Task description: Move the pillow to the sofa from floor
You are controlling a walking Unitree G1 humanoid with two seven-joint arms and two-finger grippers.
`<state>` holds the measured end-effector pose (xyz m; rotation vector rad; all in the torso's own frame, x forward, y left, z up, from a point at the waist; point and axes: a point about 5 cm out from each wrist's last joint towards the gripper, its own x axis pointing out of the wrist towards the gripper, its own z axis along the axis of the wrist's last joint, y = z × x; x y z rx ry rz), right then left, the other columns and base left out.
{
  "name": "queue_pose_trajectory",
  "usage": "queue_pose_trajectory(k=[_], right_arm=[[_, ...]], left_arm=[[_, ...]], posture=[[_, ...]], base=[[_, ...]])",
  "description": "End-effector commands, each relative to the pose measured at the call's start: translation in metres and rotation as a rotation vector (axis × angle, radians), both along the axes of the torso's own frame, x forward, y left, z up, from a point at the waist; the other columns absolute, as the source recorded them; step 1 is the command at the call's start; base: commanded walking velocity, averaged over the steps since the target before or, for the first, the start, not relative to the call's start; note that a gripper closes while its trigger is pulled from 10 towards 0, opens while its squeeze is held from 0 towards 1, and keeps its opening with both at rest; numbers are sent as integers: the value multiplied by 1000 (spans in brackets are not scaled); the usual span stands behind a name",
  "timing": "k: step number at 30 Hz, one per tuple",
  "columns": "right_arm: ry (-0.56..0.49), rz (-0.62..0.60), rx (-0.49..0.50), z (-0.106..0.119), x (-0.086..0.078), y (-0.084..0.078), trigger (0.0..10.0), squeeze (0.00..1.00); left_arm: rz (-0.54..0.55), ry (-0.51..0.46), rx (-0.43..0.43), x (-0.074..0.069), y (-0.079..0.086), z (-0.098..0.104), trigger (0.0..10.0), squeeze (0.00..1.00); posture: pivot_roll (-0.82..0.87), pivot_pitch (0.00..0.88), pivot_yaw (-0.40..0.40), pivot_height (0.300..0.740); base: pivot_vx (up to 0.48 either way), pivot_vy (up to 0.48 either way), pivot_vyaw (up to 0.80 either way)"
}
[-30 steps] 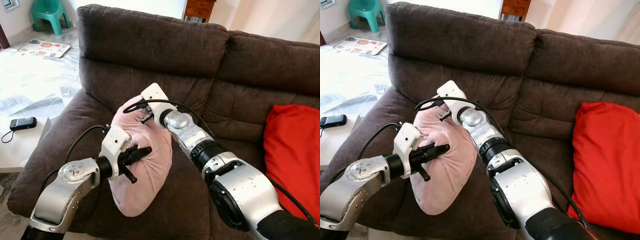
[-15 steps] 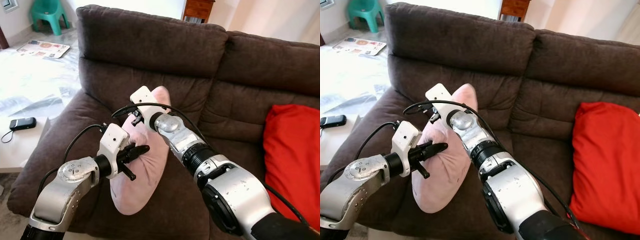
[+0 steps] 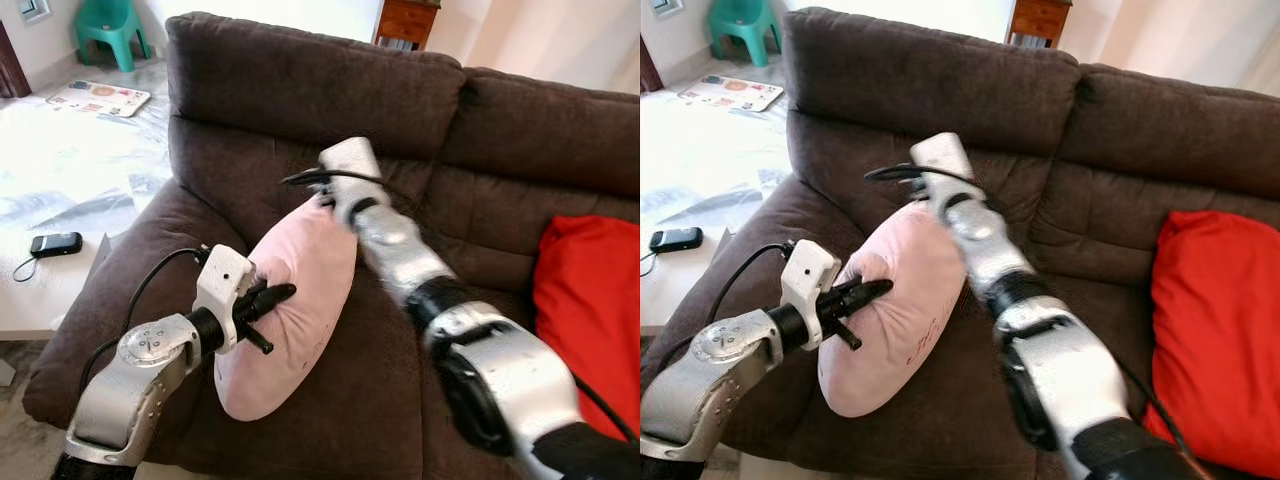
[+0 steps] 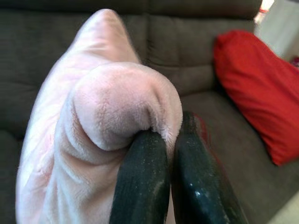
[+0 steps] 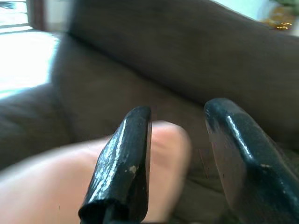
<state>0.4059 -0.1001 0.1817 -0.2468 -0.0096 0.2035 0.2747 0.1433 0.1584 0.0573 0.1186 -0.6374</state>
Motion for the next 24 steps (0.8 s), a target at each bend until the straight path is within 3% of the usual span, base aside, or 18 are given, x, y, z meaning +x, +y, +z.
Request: queue_pose_trajectory(k=[1, 2, 3, 4, 5, 6, 7, 8, 10, 13, 14, 15, 17, 24], right_arm=[[-22, -71, 23, -4, -1, -21, 10000, 0], [-24, -110, 31, -9, -4, -33, 10000, 0], [-14, -203, 25, -26, -12, -61, 10000, 0], [-14, -203, 25, -26, -12, -61, 10000, 0], [16, -296, 7, -48, -24, -89, 10000, 0], [36, -343, -3, -61, -34, -103, 10000, 0], [36, -343, -3, -61, -34, -103, 10000, 0], [95, -436, 5, -92, -58, -128, 10000, 0], [160, -513, 9, -119, -82, -146, 10000, 0], [208, -567, 12, -141, -104, -155, 10000, 0], [244, -602, 14, -155, -120, -158, 10000, 0], [244, -602, 14, -155, -120, -158, 10000, 0], [316, -663, 59, -179, -144, -157, 10000, 0], [345, -699, 95, -195, -166, -150, 10000, 0]], left_arm=[[70, -36, 5, 5, 7, 0, 10000, 0], [102, -37, 2, 7, 11, -3, 10000, 0], [218, -34, 24, 12, 24, -10, 10000, 0], [218, -34, 24, 12, 24, -10, 10000, 0], [306, -31, 12, 14, 37, -16, 10000, 0], [360, -30, 21, 15, 44, -18, 10000, 0], [360, -30, 21, 15, 44, -18, 10000, 0], [446, -38, 26, 14, 57, -22, 10000, 0], [509, -38, 18, 13, 65, -26, 10000, 0], [536, -37, 21, 10, 69, -30, 10000, 0], [535, -32, 6, 8, 67, -34, 10000, 0], [535, -32, 6, 8, 67, -34, 10000, 0], [500, -16, -19, 4, 58, -41, 10000, 0], [385, 9, -64, 0, 39, -45, 10000, 0]], posture=[[137, 0, -163, 740], [136, 0, -161, 740], [135, 0, -161, 740], [135, 0, -161, 740], [135, 0, -161, 740], [136, 0, -160, 740], [136, 0, -160, 740], [132, 0, -157, 740], [130, 0, -155, 740], [125, 0, -151, 740], [124, 0, -149, 740], [124, 0, -149, 740], [122, 0, -147, 740], [125, 0, -143, 740]], base=[[0, 0, 0], [0, 0, 0], [0, 0, 0], [0, 0, 0], [0, 0, 0], [0, 0, 0], [0, 0, 0], [0, 0, 0], [0, 0, 0], [0, 0, 0], [0, 0, 0], [0, 0, 0], [0, 0, 0], [0, 0, 0]])
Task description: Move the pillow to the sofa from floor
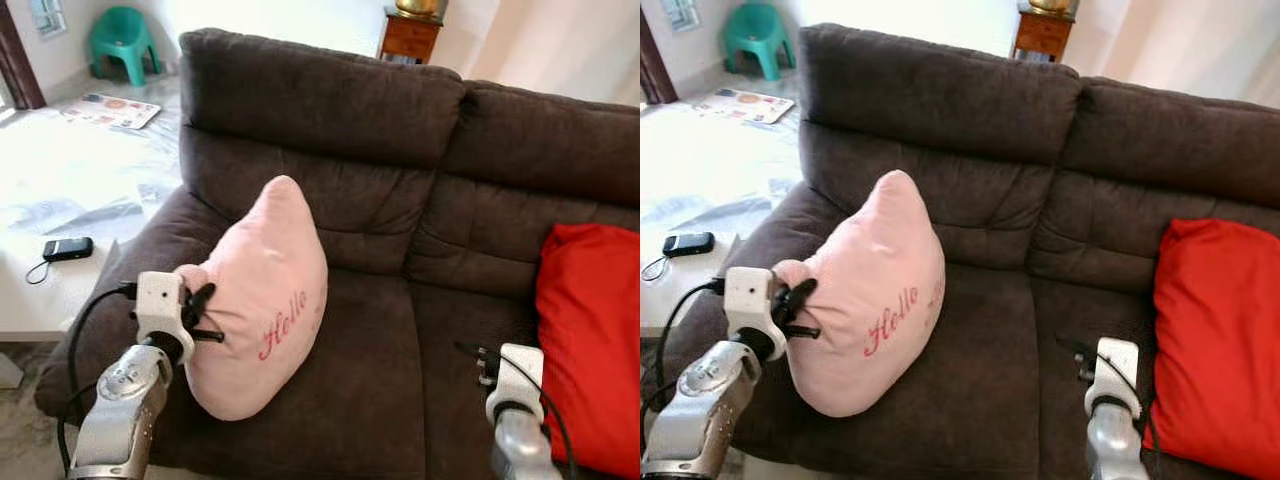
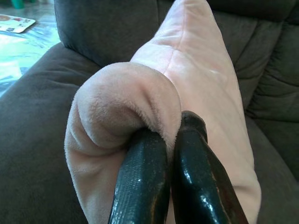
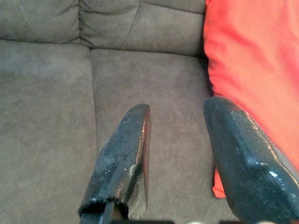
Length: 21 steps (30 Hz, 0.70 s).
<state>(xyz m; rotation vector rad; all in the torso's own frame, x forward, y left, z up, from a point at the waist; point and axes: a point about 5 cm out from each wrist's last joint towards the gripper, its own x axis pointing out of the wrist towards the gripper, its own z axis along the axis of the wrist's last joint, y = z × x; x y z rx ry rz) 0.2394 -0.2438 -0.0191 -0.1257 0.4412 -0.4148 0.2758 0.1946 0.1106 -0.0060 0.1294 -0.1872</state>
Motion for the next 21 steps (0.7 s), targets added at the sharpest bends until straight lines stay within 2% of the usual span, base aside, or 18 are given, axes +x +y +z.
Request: queue_pose_trajectory(k=[1, 3, 5, 6, 11, 12, 14, 15, 17, 19, 21], right_arm=[[-38, -73, 37, 0, -6, -7, 10000, 0], [-14, -115, 76, -7, -14, -8, 10000, 0], [39, -144, 87, -16, -24, -8, 10000, 0], [39, -144, 87, -16, -24, -8, 10000, 0], [175, -239, 142, -39, -57, -15, 10000, 0], [175, -239, 142, -39, -57, -15, 10000, 0], [250, -259, 137, -49, -74, -16, 10000, 0], [250, -259, 137, -49, -74, -16, 10000, 0], [305, -283, 150, -58, -92, -13, 10000, 0], [312, -294, 158, -59, -95, -12, 10000, 0], [372, -296, 178, -69, -112, -1, 10000, 0]], left_arm=[[-110, 6, -32, -3, -17, -1, 10000, 0], [-123, 18, -31, -5, -19, -5, 10000, 0], [-84, 28, -13, -5, -15, -11, 10000, 0], [-84, 28, -13, -5, -15, -11, 10000, 0], [123, 19, 16, 0, 9, -20, 10000, 0], [123, 19, 16, 0, 9, -20, 10000, 0], [161, 15, 38, 0, 15, -22, 10000, 0], [161, 15, 38, 0, 15, -22, 10000, 0], [218, 10, 67, 1, 25, -24, 10000, 0], [235, 4, 75, 1, 28, -25, 10000, 0], [298, -3, 86, 1, 40, -29, 10000, 0]], posture=[[120, 0, -141, 740], [117, 0, -139, 740], [116, 0, -137, 740], [116, 0, -137, 740], [121, 0, -128, 740], [121, 0, -128, 740], [117, 0, -106, 740], [117, 0, -106, 740], [113, 0, -83, 740], [113, 0, -83, 740], [109, 0, -58, 740]], base=[[0, 0, 0], [0, 0, 0], [0, 0, 0], [0, 0, 0], [0, 0, 0], [0, 0, 0], [0, 0, 0], [0, 0, 0], [0, 0, 0], [0, 0, 0], [0, 0, 0]])
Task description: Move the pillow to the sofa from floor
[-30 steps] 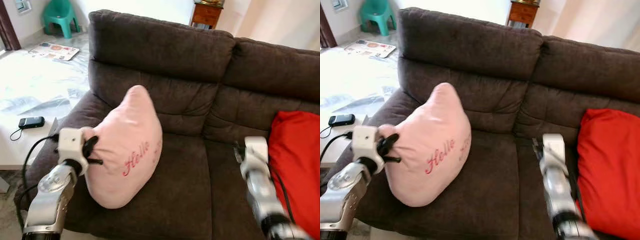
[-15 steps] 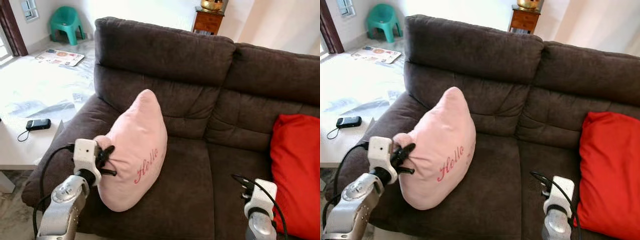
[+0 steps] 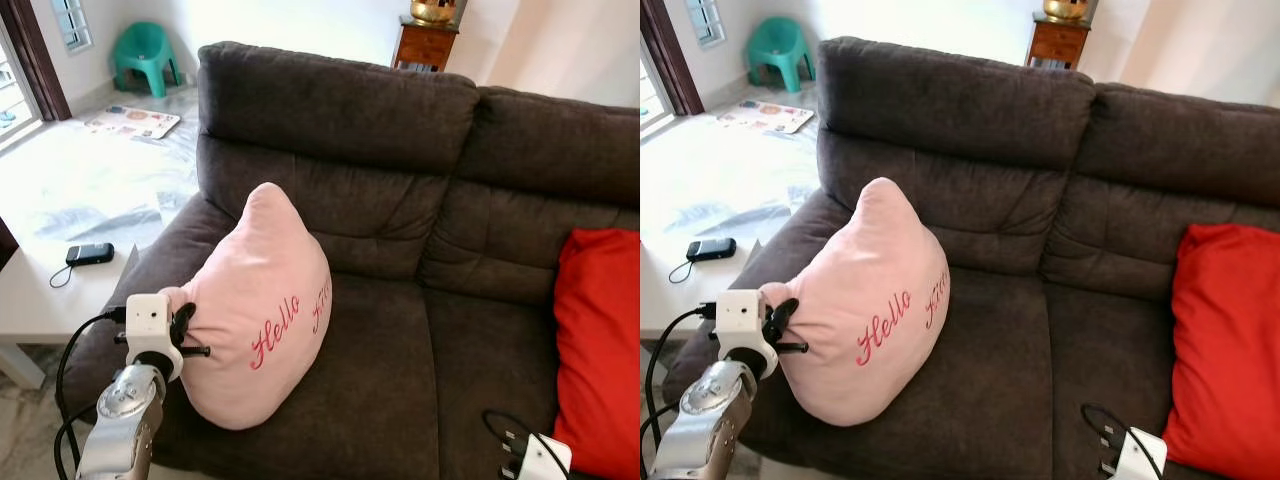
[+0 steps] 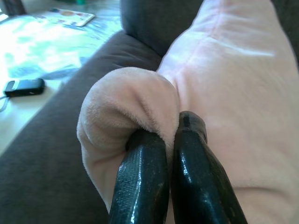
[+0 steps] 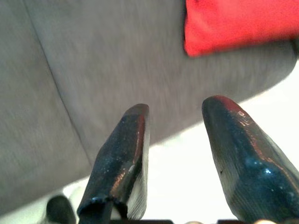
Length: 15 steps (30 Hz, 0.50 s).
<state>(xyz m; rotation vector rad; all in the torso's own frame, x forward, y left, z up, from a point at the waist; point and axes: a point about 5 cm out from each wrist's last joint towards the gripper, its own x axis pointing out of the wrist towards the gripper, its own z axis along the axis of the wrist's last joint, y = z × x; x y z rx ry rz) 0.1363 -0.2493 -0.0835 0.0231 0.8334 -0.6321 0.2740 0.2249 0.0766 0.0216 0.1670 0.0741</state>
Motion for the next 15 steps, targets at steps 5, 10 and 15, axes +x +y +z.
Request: queue_pose_trajectory(k=[5, 10, 15], right_arm=[[72, -12, 42, -11, -20, 13, 10000, 0], [123, -8, 68, -17, -33, 19, 10000, 0], [157, -3, 86, -20, -38, 23, 10000, 0]], left_arm=[[14, -28, 32, 3, 8, 3, 10000, 0], [-34, 25, -9, 1, -2, -10, 10000, 0], [-59, 57, -75, 0, -9, -21, 10000, 0]], posture=[[106, 0, -40, 740], [103, 0, -35, 740], [100, 0, -36, 740]], base=[[0, 0, 0], [0, 0, 0], [0, 0, 0]])
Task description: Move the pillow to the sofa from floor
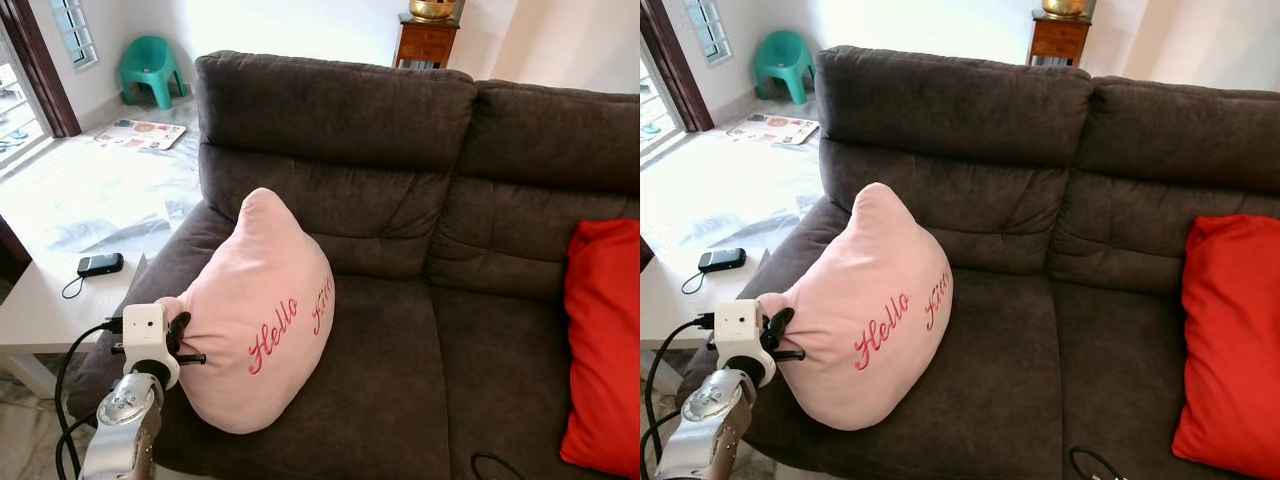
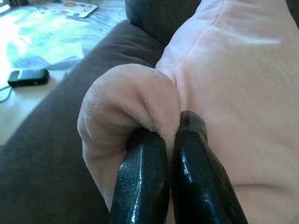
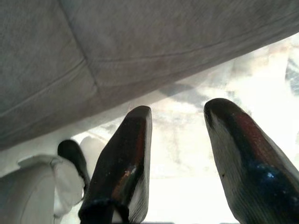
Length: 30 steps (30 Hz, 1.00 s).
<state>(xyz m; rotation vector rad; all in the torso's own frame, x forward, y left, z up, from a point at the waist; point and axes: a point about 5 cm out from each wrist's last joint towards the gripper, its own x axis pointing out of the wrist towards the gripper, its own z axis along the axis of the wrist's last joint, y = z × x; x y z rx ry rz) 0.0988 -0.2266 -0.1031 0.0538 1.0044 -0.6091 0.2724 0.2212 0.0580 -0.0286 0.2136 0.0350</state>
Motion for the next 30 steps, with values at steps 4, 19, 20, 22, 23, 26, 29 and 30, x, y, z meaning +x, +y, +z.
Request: queue_pose_trajectory(k=[4, 19, 20, 22, 23, 26, 29, 30], right_arm=[[25, 13, -3, -1, 0, 0, 10000, 0], [33, 49, 50, -2, 11, 18, 10000, 0], [31, 54, 54, -3, 11, 19, 10000, 0], [34, 58, 56, -3, 11, 19, 10000, 0], [39, 61, 54, -3, 9, 18, 10000, 0], [44, 70, 51, -3, 9, 18, 10000, 0], [49, 80, 48, -3, 8, 16, 10000, 0], [51, 84, 47, -3, 8, 16, 10000, 0]], left_arm=[[-41, 35, -47, 3, -7, -8, 10000, 0], [8, 49, -35, 6, 0, -16, 10000, 0], [9, 51, -36, 6, 0, -17, 10000, 0], [9, 52, -38, 5, -1, -18, 10000, 0], [9, 52, -39, 5, -2, -18, 10000, 239], [11, 50, -40, 4, -2, -18, 10000, 1000], [15, 47, -42, 4, -2, -18, 10000, 1000], [16, 45, -43, 4, -2, -19, 10000, 1000]], posture=[[97, 0, -37, 740], [98, 0, -16, 740], [98, 0, -16, 740], [104, 0, -21, 740], [109, 0, -24, 740], [111, 0, -29, 740], [112, 0, -34, 740], [112, 0, -35, 740]], base=[[0, 0, 0], [0, 0, 0], [0, 0, 0], [0, 0, 0], [0, 0, 0], [0, 0, 0], [0, 0, 0], [0, 0, 0]])
